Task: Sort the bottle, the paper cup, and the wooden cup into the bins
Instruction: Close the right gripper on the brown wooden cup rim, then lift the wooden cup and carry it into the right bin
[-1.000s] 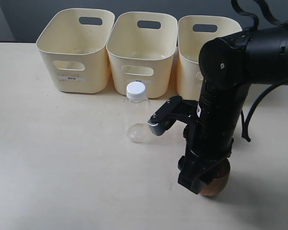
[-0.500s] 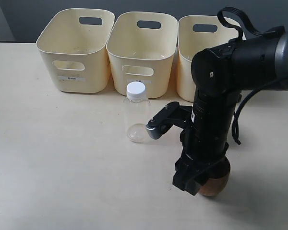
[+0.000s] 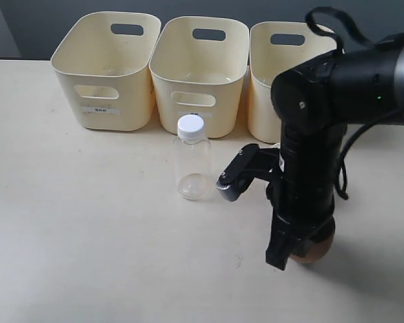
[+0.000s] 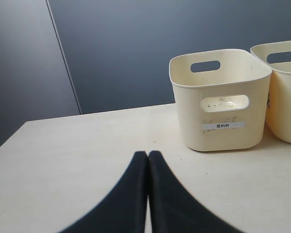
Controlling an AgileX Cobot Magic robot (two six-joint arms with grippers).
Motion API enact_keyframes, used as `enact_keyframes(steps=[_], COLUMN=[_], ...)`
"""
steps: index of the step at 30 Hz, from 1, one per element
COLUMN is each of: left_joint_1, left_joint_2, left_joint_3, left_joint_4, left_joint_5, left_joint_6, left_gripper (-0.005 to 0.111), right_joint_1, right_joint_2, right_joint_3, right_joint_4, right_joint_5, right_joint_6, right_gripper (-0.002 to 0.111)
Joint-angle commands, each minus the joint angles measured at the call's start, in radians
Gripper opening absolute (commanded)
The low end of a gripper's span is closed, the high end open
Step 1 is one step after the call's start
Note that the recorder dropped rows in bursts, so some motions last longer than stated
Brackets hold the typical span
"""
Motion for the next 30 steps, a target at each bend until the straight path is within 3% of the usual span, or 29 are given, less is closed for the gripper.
enact_keyframes(steps=[1,9,13,24,30], left_joint_1=[0.000,0.000,0.000,0.000,0.000], left_joint_2=[-0.005,-0.005,-0.005,-0.005,-0.005], left_joint_3=[0.002,0.002,0.002,0.002,0.002], left_joint_4=[0.000,0.000,0.000,0.000,0.000], left_joint_5=[-0.007,-0.007,-0.007,-0.007,-0.007], left_joint_6=[-0.001,-0.001,-0.001,-0.001,-0.001], left_gripper=[0.000,0.000,0.000,0.000,0.000], right_joint_1=[0.000,0.000,0.000,-0.007,-0.134], right_joint_2=[-0.175,-0.465,-0.538,-0.410,-0.279], right_joint_3=[-0.003,-0.166,-0.241,-0.249,-0.249], right_joint_4=[-0.083,-0.121,-0.260,-0.532,-0.460], right_joint_5=[0.028,0.057,0.032,-0.191,-0.397], right_joint_6=[-0.007,0.017,0.135,0.343,0.361], right_gripper=[-0.001,-0.001,-0.001,-0.001,-0.001])
